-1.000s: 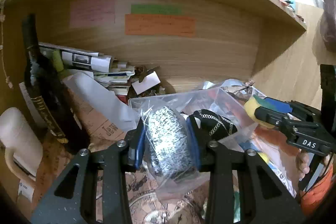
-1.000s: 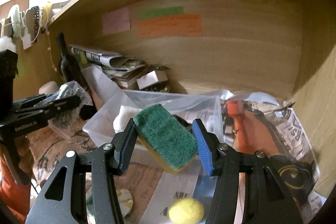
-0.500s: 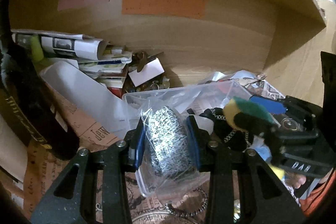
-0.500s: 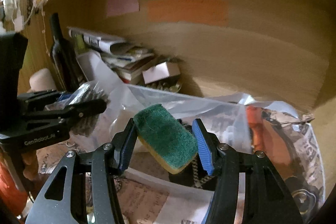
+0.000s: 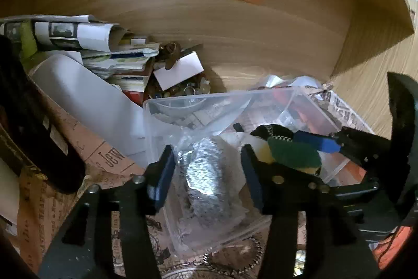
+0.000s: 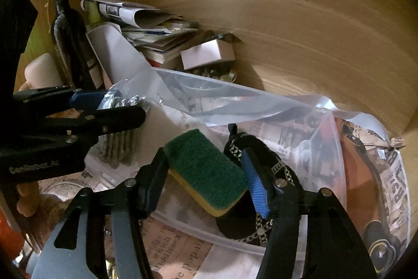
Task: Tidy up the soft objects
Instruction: 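Carry the steel wool with the left tool while the right tool carries the sponge to the box, then open the left tool inside the box while the right tool releases the sponge there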
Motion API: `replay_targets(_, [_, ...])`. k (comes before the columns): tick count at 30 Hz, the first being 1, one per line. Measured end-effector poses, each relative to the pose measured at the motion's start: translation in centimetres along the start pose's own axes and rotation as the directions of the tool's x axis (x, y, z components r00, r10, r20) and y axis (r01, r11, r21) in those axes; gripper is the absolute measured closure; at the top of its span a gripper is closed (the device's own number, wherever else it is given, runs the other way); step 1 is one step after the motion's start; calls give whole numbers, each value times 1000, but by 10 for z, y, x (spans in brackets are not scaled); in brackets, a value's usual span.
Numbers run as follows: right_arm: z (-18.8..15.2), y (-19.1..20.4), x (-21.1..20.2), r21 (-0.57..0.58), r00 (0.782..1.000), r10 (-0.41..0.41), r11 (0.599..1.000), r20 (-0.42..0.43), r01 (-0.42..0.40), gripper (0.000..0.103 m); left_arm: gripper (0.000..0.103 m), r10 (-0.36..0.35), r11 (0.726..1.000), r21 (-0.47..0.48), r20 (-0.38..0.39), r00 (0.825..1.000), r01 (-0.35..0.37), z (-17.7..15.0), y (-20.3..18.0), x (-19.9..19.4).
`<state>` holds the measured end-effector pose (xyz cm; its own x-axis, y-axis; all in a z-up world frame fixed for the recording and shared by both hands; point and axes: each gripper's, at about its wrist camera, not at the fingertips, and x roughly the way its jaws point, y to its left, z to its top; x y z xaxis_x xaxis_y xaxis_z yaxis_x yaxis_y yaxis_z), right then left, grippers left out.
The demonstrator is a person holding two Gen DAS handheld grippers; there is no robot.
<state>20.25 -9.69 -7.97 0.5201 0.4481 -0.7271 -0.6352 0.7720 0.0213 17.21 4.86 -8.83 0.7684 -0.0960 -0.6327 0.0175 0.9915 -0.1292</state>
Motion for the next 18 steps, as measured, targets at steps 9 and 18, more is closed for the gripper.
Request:
replay_targets(9, [5,3,-30,10,996,-7,1000,85,6,35,32,-26,1000,5,88,996,25,3,0,-44])
replay_targets(18, [-9,8,-82,-14,982,-56,998,181,59,21,7,-5,1000,30,137,991,1,-13,-5,-79])
